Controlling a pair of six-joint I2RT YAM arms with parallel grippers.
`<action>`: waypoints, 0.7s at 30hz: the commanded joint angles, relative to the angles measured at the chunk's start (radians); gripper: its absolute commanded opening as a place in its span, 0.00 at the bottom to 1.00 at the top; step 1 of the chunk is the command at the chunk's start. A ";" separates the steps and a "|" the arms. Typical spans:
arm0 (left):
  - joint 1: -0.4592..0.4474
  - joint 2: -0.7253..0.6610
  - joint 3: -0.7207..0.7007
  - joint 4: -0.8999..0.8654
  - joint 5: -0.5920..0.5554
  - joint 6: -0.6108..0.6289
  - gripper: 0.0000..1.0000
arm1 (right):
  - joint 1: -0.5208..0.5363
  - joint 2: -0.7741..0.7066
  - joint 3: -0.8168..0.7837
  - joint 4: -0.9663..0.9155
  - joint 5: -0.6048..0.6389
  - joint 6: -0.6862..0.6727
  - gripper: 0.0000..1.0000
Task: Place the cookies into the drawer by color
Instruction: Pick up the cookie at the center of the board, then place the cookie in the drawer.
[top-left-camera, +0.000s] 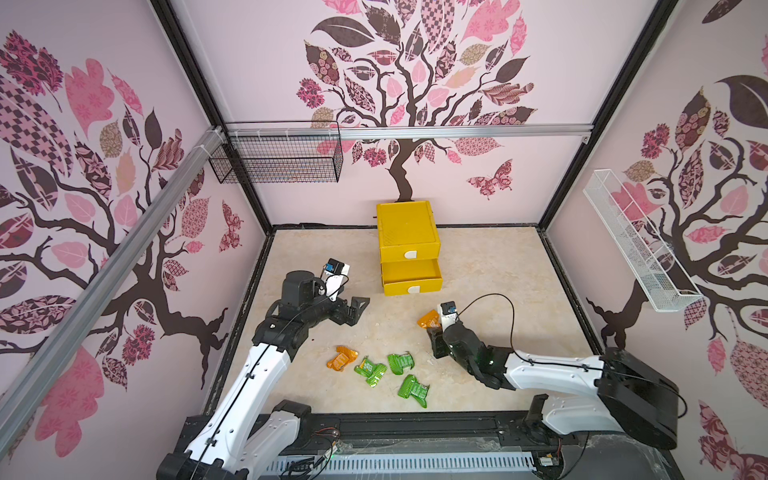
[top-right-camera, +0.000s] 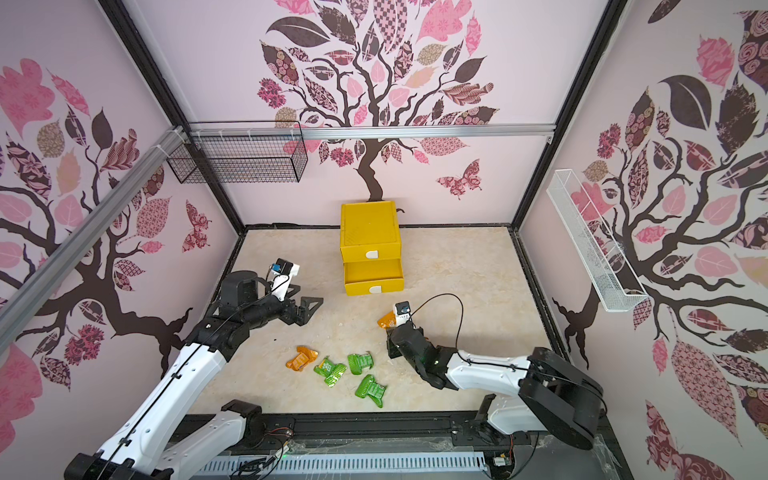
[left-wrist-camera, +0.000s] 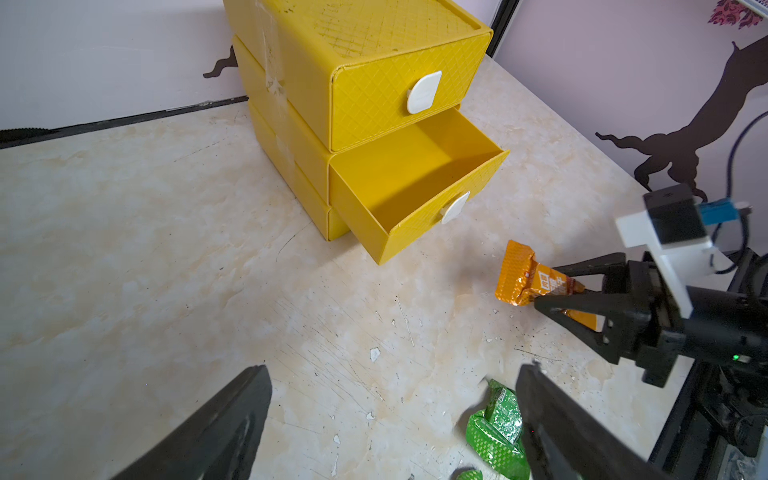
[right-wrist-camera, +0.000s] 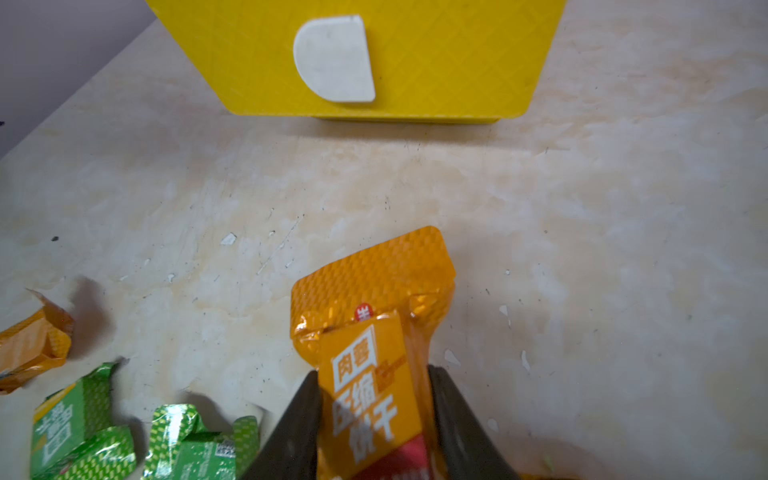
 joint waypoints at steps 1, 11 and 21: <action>0.010 -0.006 -0.006 0.000 0.013 0.002 0.97 | 0.004 -0.112 0.051 -0.151 0.042 -0.015 0.38; 0.019 -0.005 -0.014 0.011 0.014 -0.008 0.97 | -0.001 -0.196 0.254 -0.325 0.036 -0.180 0.36; 0.010 -0.016 -0.023 0.017 0.014 -0.006 0.97 | -0.184 0.012 0.506 -0.353 -0.132 -0.237 0.36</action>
